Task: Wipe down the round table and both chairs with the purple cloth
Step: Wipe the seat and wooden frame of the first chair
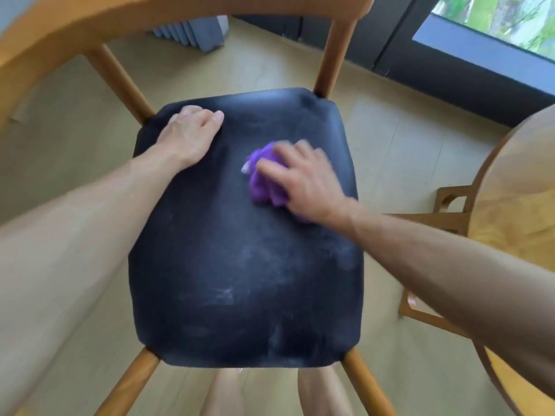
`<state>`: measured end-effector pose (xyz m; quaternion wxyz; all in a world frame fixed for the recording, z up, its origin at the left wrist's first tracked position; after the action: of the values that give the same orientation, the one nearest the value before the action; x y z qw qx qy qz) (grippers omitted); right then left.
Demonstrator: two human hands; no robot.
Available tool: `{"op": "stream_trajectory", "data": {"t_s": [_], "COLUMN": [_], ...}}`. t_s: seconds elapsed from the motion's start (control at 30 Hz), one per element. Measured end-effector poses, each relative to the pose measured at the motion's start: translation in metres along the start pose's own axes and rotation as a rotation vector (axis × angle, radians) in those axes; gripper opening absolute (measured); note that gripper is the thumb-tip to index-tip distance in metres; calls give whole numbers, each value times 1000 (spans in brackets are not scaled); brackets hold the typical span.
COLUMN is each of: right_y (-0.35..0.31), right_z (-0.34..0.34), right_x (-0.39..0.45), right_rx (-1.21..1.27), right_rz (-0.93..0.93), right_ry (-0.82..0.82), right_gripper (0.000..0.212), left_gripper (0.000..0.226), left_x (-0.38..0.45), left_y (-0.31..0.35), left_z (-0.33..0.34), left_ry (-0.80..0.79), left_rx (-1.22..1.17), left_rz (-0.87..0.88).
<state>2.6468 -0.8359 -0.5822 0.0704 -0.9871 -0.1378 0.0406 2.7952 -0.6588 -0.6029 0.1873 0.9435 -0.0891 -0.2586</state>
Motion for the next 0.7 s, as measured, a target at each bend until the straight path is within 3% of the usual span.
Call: {"op": "stream_trajectory", "data": {"t_s": [0.1,0.2,0.33,0.43,0.5,0.57,0.7], "right_y": [8,-42,-131,-154,-127,-76,33], "right_z": [1,12,33,43,38,24,1], "right_x": [14,5,-30,-62,-61,-48,-19], "right_rx": [-21,44,187,160,135,90,-40], "right_rz": [244,246,-126,-430,-477,-405,-40], "right_ry": [9,38,-35,-135,-130,-73,24], "right_gripper": [59,55,44,44,35,32,52], "left_gripper": [48,44,45,51,53,53,52], "left_x": [-3,-9,-17,-24,-28,-29,-32], "left_y": [1,4,5,-1,-3,-2,1], "left_z": [4,8,15,18,18,17,16], "left_ry": [25,66,68,32,29,37,35], "left_rx": [17,16,19,22,30,36,40], "left_rz": [13,33,57,63,75,85,75]}}
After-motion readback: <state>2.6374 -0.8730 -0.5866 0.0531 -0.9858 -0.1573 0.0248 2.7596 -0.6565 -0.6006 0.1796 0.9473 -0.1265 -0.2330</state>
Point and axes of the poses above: each hand's wrist, its own x-axis towards the middle knuckle, its own z-axis out of the palm, y = z × x, the point moved 5 cm from there along x, towards the middle knuckle, and after that the axes turned 1 degree about -y, right-handed, at the moved point
